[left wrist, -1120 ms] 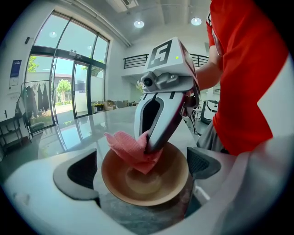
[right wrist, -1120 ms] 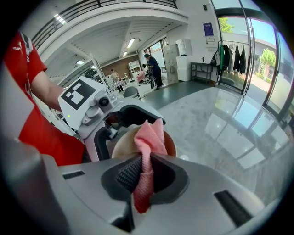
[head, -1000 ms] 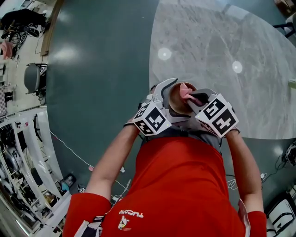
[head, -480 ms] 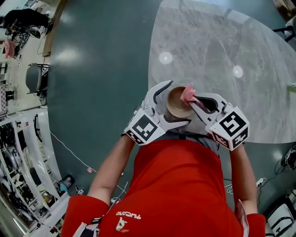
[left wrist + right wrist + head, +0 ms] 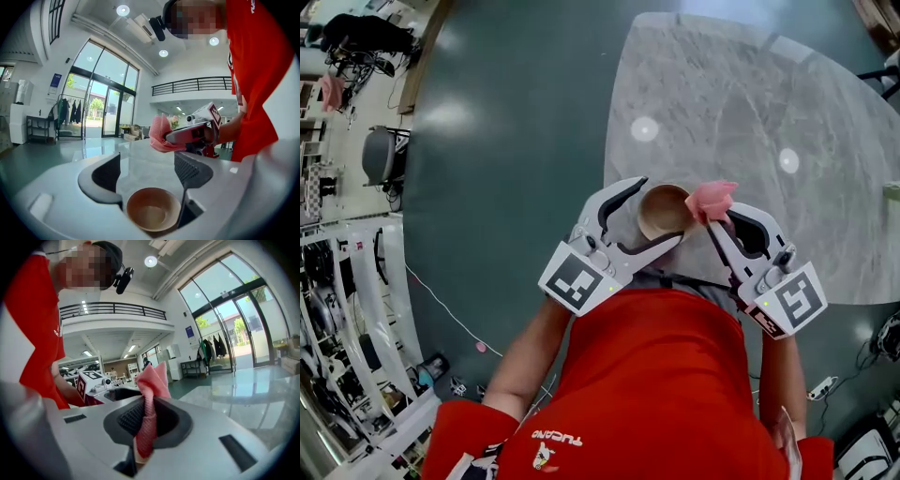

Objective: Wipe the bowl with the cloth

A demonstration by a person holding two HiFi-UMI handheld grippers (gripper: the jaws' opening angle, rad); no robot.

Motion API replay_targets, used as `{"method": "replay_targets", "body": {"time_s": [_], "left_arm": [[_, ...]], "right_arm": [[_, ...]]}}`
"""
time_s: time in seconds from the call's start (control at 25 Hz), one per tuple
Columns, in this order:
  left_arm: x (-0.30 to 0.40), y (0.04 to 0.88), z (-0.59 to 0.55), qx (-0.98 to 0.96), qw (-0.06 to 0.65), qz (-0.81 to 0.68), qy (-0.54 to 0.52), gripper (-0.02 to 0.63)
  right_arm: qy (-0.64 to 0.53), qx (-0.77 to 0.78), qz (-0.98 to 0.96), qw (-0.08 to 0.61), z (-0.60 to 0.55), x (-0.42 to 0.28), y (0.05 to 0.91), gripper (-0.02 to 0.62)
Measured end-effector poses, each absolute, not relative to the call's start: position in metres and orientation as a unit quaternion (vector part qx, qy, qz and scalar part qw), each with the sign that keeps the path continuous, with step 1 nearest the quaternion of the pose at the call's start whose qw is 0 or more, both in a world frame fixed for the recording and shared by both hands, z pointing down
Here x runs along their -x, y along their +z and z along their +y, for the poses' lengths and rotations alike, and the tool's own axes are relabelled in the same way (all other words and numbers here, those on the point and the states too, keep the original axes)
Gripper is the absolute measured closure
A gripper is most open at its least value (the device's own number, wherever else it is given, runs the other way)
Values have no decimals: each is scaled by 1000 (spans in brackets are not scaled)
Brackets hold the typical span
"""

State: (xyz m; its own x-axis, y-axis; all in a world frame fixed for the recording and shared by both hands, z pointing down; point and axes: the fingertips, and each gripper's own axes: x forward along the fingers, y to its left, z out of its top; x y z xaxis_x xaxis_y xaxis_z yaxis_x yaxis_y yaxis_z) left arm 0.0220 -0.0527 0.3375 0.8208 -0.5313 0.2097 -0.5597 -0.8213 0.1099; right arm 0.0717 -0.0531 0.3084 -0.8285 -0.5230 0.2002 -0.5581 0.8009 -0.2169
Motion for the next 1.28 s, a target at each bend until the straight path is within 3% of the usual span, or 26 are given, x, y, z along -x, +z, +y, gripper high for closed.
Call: {"method": "replay_targets", "body": {"time_s": [0.48,0.8,1.28], "left_arm": [[0,284,-46,-926,51,-373,38,461],[14,257,-37,-912,31,-408,28,587],[21,256,-34,-902,24,-431,23,601]], "right_arm": [[84,-325,-941,-39,-35,-92,256,569],[55,-328,-942,-43,-19,-83,233,569],[27,-311,-949,-47,-15,-76,224,569]]}}
